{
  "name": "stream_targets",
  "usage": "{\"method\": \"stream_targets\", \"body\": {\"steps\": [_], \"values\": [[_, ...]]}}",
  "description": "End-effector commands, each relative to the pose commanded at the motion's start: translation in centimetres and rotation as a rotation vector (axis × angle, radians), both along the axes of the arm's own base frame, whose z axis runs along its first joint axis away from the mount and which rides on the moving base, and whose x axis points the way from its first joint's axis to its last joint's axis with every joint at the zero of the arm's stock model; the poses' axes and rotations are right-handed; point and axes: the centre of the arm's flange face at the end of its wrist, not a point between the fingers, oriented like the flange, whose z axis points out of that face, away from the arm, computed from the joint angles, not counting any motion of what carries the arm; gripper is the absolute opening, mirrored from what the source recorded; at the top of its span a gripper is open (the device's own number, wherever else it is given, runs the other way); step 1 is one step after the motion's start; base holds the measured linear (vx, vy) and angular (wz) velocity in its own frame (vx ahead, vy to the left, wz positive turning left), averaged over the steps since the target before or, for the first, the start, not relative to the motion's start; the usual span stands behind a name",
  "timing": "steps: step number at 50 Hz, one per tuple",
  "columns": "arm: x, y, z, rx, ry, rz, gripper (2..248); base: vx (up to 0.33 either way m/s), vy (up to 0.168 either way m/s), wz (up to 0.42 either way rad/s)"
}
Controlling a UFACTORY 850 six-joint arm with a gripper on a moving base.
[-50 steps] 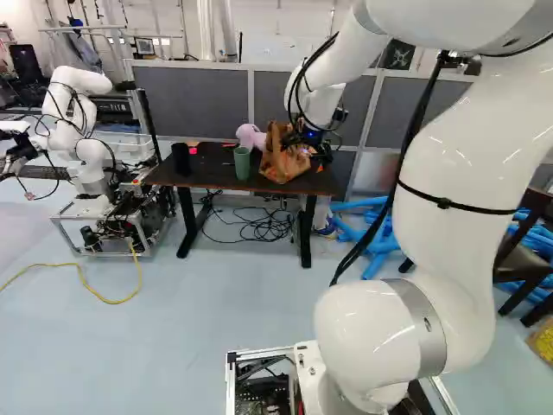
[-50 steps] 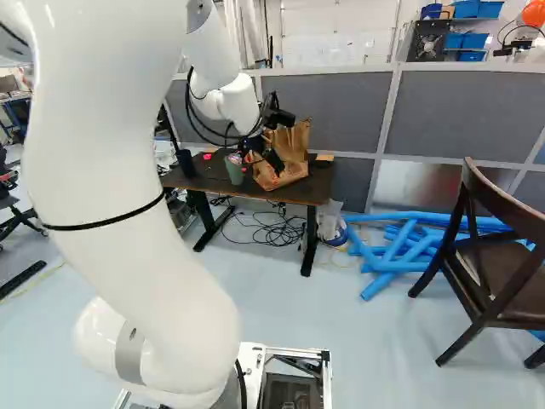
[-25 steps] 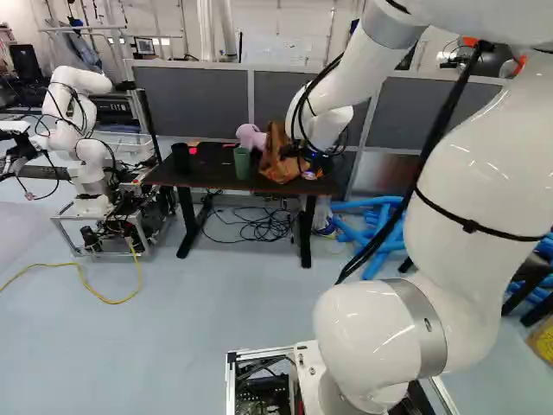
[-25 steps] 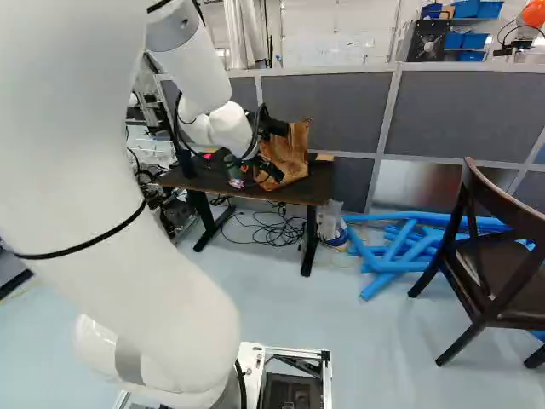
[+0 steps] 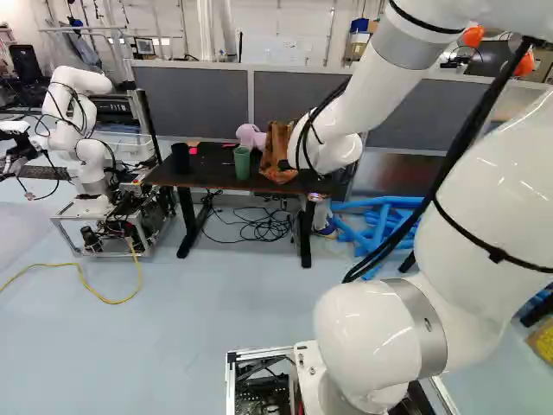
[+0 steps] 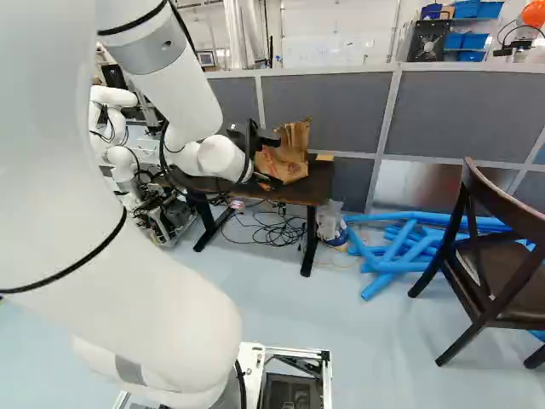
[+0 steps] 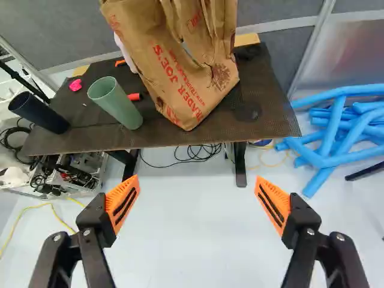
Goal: Pick up the bag on the ground and place it on the table
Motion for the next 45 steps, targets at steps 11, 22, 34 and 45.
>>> {"method": "stream_targets", "body": {"steps": [11, 22, 34, 45], "values": [[-2.4, 0.2, -1.2, -0.038, -0.066, 0.029, 247, 0.000, 0.000, 0.000], [-4.7, 0.3, -2.3, -0.073, -0.123, 0.052, 247, 0.000, 0.000, 0.000], [-6.8, 0.4, -3.3, -0.106, -0.177, 0.073, 247, 0.000, 0.000, 0.000], [-8.4, 0.5, -4.0, -0.131, -0.218, 0.087, 247, 0.000, 0.000, 0.000]]}}
